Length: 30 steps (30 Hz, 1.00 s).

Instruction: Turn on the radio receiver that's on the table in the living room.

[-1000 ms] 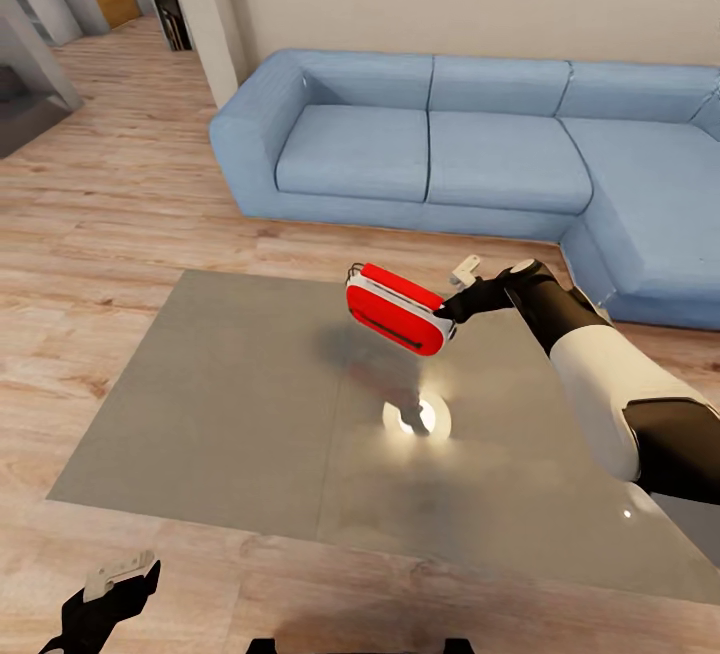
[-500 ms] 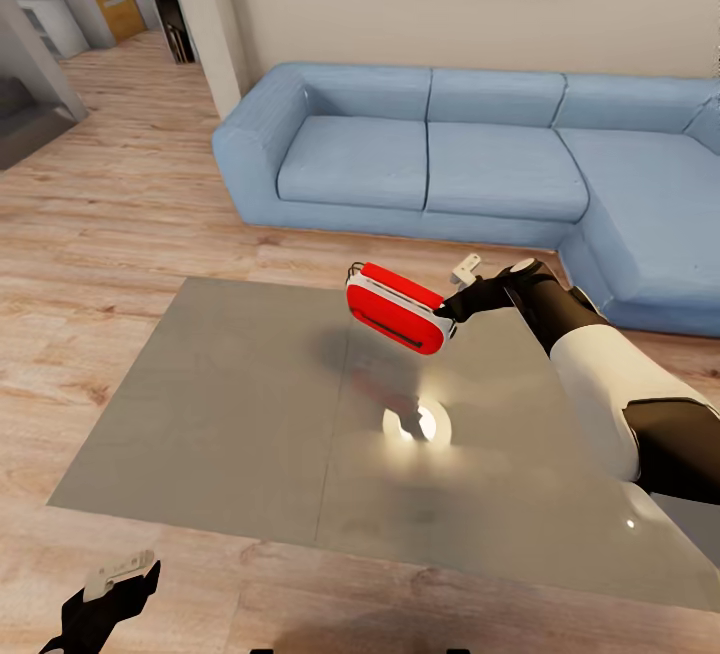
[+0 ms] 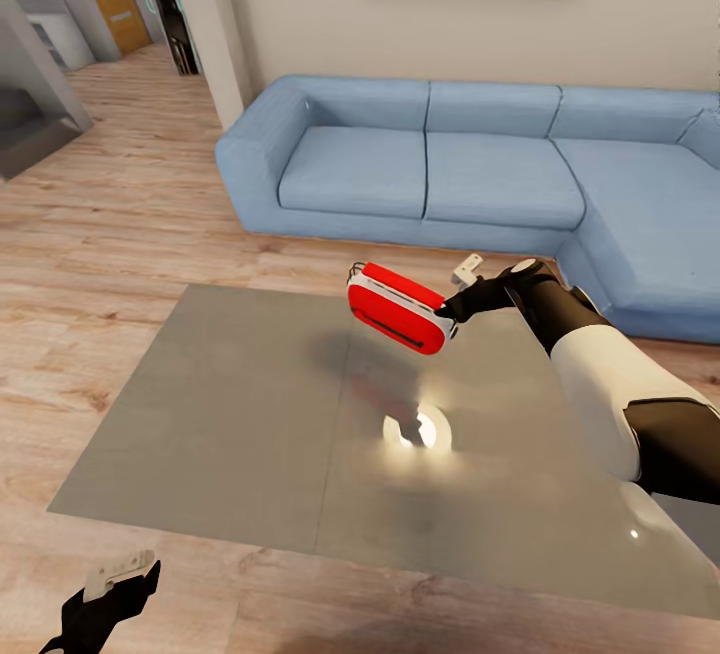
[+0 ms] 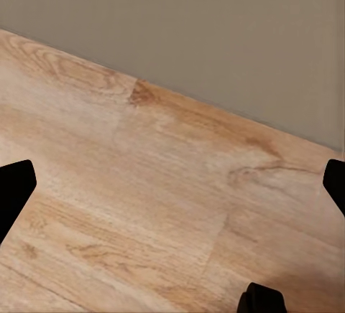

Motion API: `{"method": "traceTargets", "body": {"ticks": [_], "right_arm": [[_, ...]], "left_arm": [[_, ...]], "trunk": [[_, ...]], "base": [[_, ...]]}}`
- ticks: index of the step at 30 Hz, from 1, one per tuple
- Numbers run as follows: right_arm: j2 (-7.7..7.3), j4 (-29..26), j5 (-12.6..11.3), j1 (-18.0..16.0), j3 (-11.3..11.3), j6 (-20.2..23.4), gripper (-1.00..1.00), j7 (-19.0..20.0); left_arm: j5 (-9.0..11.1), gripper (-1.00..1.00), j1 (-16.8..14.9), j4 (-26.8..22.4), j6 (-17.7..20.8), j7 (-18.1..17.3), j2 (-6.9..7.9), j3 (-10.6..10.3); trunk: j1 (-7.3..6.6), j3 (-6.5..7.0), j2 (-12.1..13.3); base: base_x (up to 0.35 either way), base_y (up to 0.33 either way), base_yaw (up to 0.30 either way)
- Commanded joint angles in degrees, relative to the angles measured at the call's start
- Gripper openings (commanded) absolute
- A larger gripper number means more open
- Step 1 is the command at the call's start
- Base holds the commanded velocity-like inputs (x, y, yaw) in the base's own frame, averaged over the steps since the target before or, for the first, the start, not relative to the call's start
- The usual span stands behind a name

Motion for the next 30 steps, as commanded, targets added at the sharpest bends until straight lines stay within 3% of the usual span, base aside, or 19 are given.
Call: {"method": "traceTargets", "body": {"ticks": [1, 30], "right_arm": [[0.00, 0.00, -0.30, -0.01, -0.08, 0.02, -1.00, -0.02], [0.20, 2.06, -0.44, -0.01, -0.07, 0.10, -1.00, -0.07]], "left_arm": [[0.00, 1.00, 0.00, 0.00, 0.00, 0.00, 0.00, 0.00], [0.00, 1.00, -0.01, 0.00, 0.09, -0.07, 0.17, 0.00]], "trunk": [[0.00, 0.10, 0.00], [0.00, 2.83, 0.00]], "base": [[0.000, 0.000, 0.000], [0.000, 0.000, 0.000]]}}
